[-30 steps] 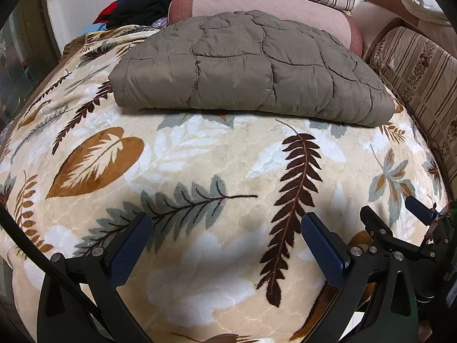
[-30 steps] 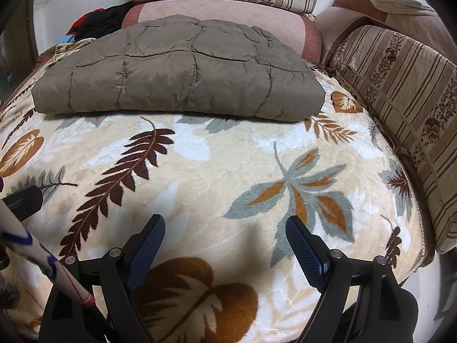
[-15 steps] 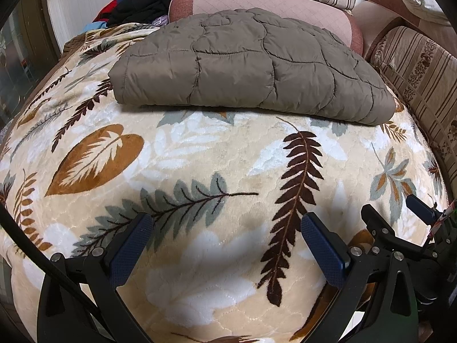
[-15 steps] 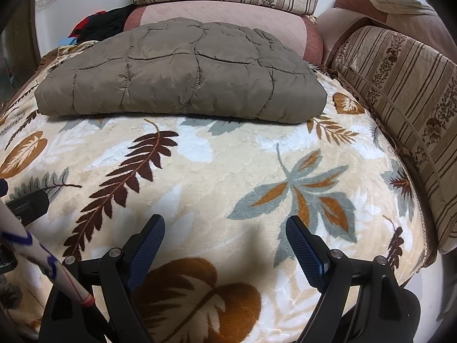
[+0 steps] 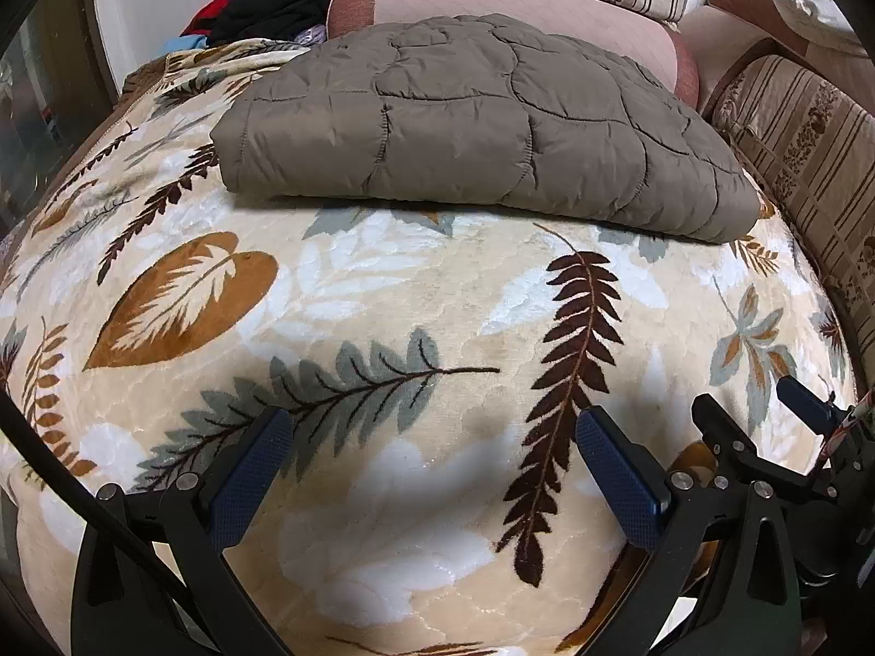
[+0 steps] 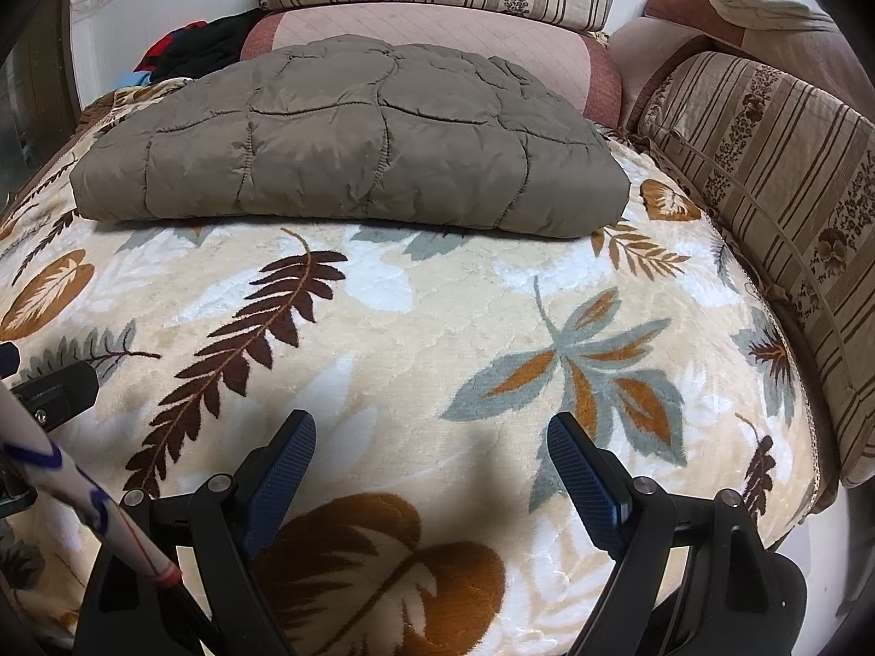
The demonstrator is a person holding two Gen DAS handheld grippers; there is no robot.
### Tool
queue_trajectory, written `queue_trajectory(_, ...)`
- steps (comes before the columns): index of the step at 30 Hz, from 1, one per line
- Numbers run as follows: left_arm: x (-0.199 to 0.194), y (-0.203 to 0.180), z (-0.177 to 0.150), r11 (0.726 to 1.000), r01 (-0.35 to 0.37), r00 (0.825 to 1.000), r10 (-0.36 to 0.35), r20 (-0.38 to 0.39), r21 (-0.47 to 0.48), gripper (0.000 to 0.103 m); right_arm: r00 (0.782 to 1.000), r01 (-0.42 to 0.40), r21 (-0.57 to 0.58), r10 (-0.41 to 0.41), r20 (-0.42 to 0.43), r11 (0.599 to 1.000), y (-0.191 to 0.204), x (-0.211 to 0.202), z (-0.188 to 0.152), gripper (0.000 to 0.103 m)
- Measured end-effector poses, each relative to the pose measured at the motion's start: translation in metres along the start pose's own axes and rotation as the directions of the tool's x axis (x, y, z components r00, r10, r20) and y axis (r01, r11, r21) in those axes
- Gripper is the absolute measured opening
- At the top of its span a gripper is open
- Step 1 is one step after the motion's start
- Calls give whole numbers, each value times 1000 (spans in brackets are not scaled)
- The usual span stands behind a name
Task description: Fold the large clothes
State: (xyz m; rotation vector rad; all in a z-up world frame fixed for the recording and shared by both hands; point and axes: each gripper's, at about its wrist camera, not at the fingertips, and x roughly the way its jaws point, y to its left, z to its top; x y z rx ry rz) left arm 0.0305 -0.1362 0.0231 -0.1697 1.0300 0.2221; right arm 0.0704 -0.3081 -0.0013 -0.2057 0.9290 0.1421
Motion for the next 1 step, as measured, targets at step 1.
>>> queue_trajectory(1,0,0,0,1000,-2,1000,2,1,-2,103,1000,0,-1,0,0,1000,0,0,0,90)
